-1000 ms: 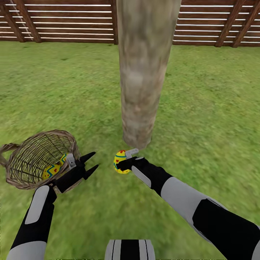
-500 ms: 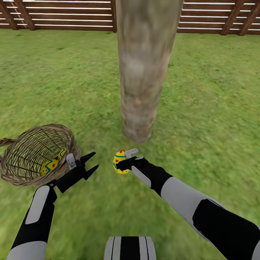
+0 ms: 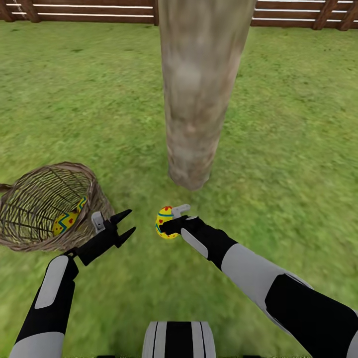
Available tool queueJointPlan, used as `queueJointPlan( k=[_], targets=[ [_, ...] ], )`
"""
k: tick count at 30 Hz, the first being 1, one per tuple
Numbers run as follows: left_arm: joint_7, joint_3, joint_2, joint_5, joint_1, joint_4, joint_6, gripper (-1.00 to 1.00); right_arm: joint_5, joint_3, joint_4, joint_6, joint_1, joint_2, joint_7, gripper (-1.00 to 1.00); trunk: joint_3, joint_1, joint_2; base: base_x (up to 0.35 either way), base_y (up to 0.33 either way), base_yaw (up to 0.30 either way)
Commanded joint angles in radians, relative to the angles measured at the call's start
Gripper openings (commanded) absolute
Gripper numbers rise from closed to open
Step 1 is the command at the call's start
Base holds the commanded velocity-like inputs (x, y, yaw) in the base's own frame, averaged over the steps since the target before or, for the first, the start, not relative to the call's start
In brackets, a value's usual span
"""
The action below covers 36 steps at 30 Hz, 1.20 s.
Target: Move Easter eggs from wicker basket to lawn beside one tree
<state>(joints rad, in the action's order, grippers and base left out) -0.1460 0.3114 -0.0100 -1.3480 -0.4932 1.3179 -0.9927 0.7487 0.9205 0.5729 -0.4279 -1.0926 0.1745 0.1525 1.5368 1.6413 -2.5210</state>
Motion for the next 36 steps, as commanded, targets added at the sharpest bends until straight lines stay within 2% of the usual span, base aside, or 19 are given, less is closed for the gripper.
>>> queueJointPlan(
  k=[1, 36],
  targets=[
    [-0.009, 0.003, -0.001, 0.009, -0.001, 0.000, -0.006, 1.00, 0.009, 0.004, 0.001, -0.001, -0.001, 0.000, 0.011, -1.00, 0.005, 0.000, -0.001, 0.000, 0.000, 0.000],
    [-0.009, 0.003, 0.002, 0.010, -0.001, -0.004, -0.005, 1.00, 0.009, 0.003, 0.001, -0.003, -0.001, 0.000, 0.016, -1.00, 0.140, 0.016, -0.009, 0.000, 0.000, 0.000]
  ],
)
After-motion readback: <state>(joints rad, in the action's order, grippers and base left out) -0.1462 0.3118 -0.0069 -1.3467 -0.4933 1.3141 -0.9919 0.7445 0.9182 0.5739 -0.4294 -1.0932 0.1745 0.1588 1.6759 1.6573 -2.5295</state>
